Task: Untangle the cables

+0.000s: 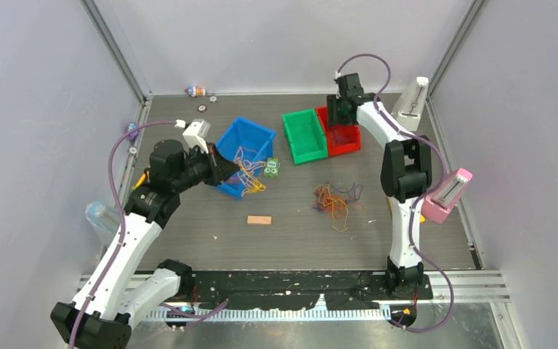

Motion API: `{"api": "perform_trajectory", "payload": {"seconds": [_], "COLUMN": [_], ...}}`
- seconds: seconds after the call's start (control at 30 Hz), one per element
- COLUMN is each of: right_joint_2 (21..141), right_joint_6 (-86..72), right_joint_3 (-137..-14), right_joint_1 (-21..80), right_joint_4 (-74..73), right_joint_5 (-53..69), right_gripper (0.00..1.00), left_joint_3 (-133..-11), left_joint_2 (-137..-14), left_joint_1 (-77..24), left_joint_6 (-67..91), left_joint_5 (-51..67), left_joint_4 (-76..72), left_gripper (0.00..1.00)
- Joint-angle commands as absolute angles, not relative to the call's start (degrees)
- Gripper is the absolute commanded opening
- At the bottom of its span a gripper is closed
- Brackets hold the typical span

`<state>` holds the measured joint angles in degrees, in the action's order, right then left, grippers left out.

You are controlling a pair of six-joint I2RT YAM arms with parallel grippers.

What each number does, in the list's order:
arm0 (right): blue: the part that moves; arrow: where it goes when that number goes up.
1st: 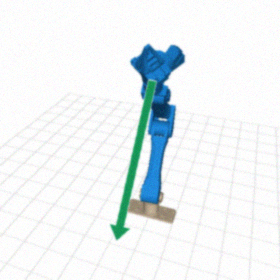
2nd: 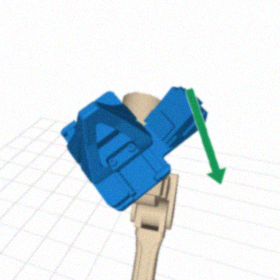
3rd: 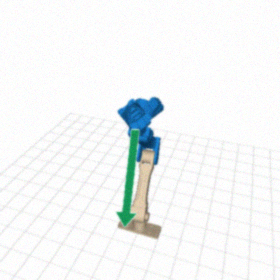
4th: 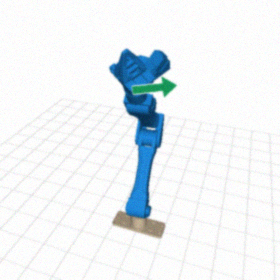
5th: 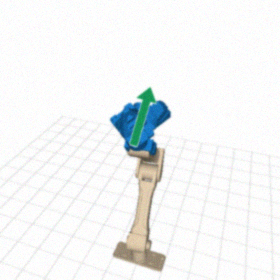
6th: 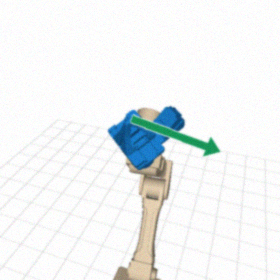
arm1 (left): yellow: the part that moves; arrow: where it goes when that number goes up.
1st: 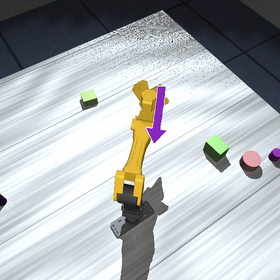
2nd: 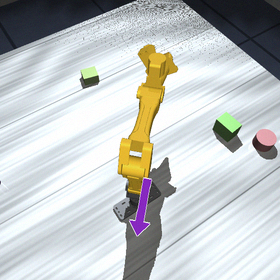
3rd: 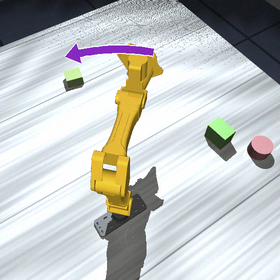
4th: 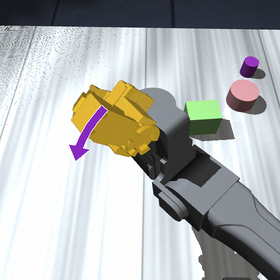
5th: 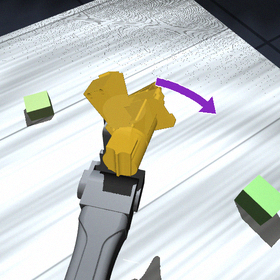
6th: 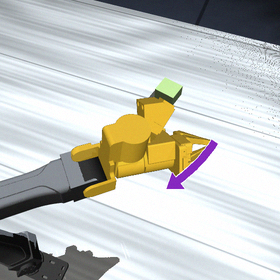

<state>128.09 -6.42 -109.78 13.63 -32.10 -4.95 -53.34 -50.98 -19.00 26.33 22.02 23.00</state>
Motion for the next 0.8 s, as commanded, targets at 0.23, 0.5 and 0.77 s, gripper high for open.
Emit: {"api": "perform_trajectory", "payload": {"seconds": [0.23, 0.5, 0.77], "right_joint_2": [95.10, 72.37, 63.71], "right_joint_6": [-2.98, -7.66, -13.50], "right_joint_3": [-87.59, -57.56, -40.63], "right_joint_1": [14.79, 21.96, 31.71], "right_joint_4": [-22.55, 4.15, 20.14], "right_joint_5": [16.97, 41.08, 39.80], "right_gripper": [0.90, 0.97, 0.89], "left_joint_3": [-55.32, -56.95, -56.47], "left_joint_2": [-54.44, -58.16, -58.38], "left_joint_1": [-21.95, -24.77, -27.33], "left_joint_6": [26.38, 26.42, 29.81], "left_joint_5": [23.22, 26.92, 29.27], "left_joint_4": [19.72, 17.80, 12.19], "left_gripper": [0.00, 0.00, 0.00]}}
